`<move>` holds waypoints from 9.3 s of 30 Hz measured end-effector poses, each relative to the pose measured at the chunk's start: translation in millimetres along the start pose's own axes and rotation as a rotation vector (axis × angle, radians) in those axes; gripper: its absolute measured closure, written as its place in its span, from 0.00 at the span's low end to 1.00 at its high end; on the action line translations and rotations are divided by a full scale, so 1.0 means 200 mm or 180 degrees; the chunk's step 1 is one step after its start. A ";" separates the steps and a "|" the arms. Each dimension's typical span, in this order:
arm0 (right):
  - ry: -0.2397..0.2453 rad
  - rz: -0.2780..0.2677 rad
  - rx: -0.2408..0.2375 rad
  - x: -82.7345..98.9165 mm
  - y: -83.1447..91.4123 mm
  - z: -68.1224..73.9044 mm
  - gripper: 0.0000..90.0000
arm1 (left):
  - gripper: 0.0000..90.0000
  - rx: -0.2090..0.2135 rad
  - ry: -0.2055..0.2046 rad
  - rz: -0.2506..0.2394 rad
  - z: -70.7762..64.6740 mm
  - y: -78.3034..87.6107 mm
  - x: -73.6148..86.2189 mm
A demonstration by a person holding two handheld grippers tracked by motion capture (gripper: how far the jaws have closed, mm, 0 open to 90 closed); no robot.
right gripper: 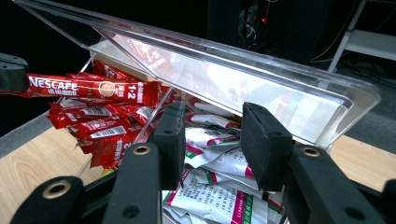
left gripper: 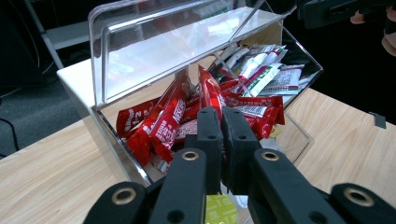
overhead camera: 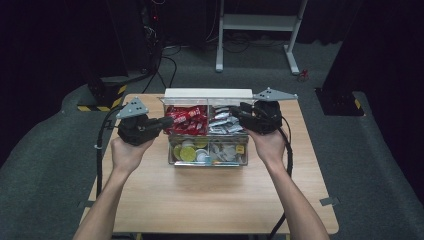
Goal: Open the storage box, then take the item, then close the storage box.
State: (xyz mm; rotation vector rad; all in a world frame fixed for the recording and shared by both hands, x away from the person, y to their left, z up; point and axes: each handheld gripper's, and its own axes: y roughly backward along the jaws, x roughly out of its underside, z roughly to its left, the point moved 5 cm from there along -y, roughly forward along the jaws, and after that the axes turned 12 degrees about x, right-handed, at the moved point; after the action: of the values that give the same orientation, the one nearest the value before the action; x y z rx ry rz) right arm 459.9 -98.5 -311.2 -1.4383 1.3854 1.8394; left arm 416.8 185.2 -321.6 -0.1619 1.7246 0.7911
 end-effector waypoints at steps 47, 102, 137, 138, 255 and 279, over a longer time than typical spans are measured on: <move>0.0010 0.0011 0.0000 0.00 0.00 0.00 0.67 | 0.98 0.0063 0.0136 -0.0393 0.00 0.44 0.12; 0.0005 0.0014 0.0025 0.00 0.00 0.01 0.66 | 0.98 -0.0574 0.0502 -0.0426 0.17 0.40 0.58; 0.0026 0.0009 0.0017 0.00 0.01 0.00 0.66 | 0.98 -0.0681 0.0675 -0.0241 0.24 0.18 0.74; 0.0026 0.0009 0.0017 0.00 0.01 0.00 0.66 | 0.98 -0.0681 0.0675 -0.0241 0.24 0.18 0.74; -0.0149 -0.0045 0.0054 0.07 0.07 -0.09 0.61 | 0.47 -0.1271 0.1170 0.0390 0.39 0.03 1.26; -0.0195 0.0035 -0.0021 0.18 0.09 -0.12 0.59 | 0.40 -0.1285 0.1119 0.0539 0.39 0.00 1.28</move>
State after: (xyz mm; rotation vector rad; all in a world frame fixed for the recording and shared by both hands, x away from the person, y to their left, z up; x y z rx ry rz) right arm 443.6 -135.8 -333.7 -1.3683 1.3615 1.8806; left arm 397.7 305.5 -560.6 -0.4558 1.9033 1.2942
